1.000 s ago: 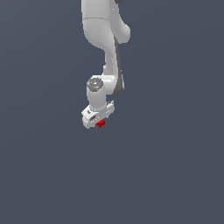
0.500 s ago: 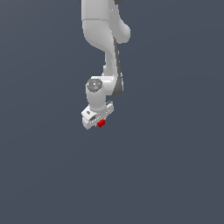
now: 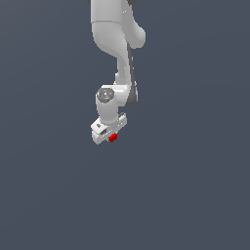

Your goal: Pick up the red cube and move it to a goal position.

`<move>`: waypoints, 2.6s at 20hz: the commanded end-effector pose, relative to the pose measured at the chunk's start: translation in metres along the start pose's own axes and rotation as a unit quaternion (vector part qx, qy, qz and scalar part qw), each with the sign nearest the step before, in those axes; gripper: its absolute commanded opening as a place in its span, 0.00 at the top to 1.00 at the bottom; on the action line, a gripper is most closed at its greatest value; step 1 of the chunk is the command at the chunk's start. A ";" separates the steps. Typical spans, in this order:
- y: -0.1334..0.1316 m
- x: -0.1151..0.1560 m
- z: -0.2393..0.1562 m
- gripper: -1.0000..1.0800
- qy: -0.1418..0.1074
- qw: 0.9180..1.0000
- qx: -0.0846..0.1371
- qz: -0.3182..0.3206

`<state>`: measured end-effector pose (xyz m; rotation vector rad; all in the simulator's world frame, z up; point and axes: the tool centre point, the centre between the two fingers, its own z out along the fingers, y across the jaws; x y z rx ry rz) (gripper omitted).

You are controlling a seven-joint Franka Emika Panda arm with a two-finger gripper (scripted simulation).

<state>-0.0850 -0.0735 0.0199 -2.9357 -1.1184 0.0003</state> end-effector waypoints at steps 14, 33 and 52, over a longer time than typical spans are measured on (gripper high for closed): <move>-0.009 0.017 -0.054 1.00 0.000 1.000 0.000 0.000; -0.040 0.080 -0.245 1.00 0.000 1.000 0.000 -0.001; -0.049 0.113 -0.335 1.00 0.000 1.000 0.000 0.000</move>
